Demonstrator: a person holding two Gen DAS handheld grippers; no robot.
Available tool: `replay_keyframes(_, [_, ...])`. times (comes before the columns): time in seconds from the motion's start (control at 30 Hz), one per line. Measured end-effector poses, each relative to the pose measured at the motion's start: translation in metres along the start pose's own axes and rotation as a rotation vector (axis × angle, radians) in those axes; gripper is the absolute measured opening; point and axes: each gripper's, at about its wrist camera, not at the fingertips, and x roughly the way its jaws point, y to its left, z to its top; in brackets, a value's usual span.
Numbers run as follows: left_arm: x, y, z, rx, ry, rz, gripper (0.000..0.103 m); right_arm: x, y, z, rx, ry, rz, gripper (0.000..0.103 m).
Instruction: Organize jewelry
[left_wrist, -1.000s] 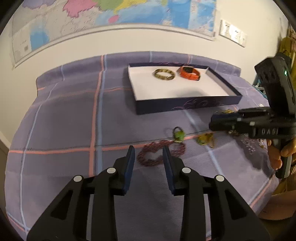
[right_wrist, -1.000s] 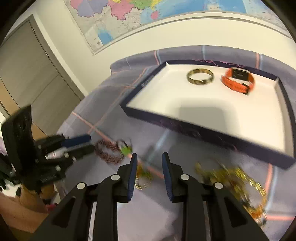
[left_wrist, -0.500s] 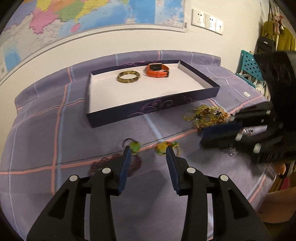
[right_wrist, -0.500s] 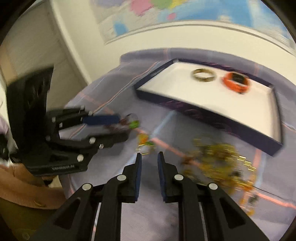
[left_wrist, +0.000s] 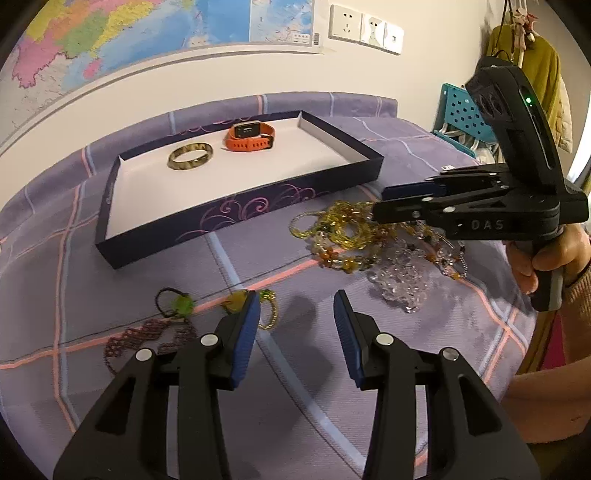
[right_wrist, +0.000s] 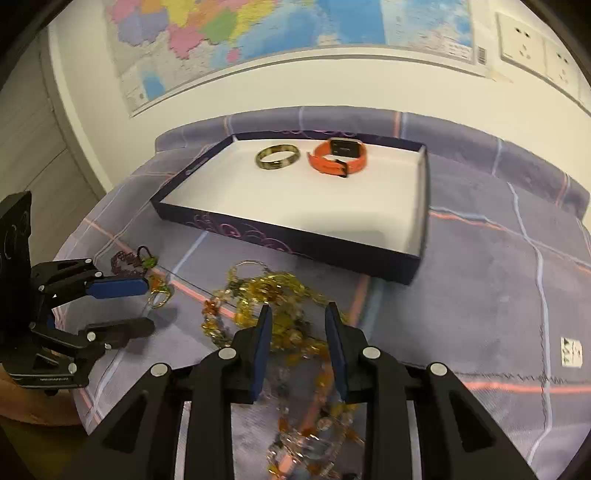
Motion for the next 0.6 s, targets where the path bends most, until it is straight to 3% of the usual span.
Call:
replay_keyframes(0.1, [0.004,-0.002,-0.001,-0.004,0.012,-0.007,0.041,0.005,0.011,-0.001,-0.052,0.016,0.006,0.027])
replay_keyframes(0.2, [0.005,0.000,-0.002,-0.013,0.022,-0.019,0.041,0.014,0.015,-0.003,-0.087,0.043,-0.018,0.018])
replay_keyframes(0.27, [0.004,0.001,-0.003,-0.017,0.023,-0.018,0.041,0.013,0.015,-0.004,-0.084,0.044,-0.011,0.004])
replay_keyframes(0.3, [0.003,0.002,-0.004,-0.020,0.023,-0.019,0.041,0.011,0.015,-0.004,-0.083,0.042,-0.006,0.004])
replay_keyframes(0.6, [-0.008,0.010,-0.004,-0.045,-0.001,-0.032,0.042,-0.011,0.034,-0.022,-0.048,0.032,0.247,0.004])
